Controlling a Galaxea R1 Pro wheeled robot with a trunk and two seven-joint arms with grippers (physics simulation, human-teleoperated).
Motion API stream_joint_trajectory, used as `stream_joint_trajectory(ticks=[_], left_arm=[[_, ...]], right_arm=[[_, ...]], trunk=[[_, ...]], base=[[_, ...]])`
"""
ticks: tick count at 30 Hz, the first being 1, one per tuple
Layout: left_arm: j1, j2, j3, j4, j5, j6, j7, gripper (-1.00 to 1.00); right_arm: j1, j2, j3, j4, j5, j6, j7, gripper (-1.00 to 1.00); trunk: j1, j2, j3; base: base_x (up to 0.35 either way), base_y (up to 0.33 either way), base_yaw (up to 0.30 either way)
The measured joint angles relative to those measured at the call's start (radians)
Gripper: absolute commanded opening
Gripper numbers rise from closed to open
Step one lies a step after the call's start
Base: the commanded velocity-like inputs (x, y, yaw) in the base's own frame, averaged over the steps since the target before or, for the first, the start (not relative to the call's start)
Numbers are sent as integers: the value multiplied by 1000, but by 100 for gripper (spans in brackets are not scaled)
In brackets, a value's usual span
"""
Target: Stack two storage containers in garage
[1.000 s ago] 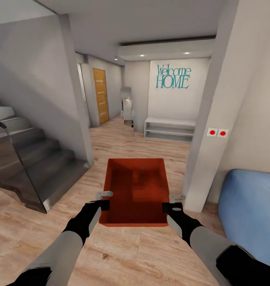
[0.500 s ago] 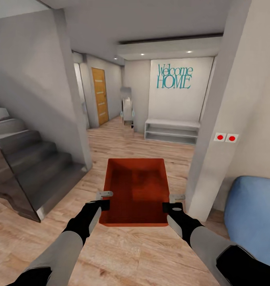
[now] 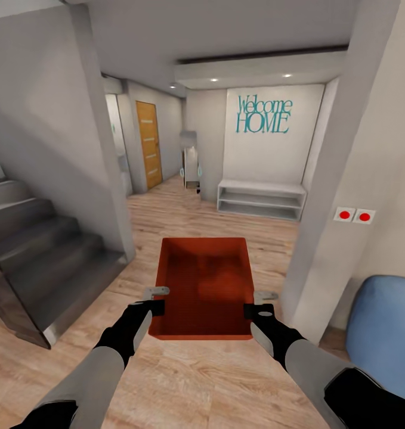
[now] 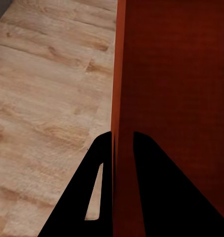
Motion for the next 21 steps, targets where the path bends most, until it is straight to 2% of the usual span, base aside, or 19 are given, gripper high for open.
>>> stream_joint_trajectory(ticks=[21], left_arm=[[0, -1, 0, 0, 0, 0, 1, -100]], right_arm=[[0, -1, 0, 0, 0, 0, 1, -100]], trunk=[[0, 0, 0]], base=[[322, 0, 0]])
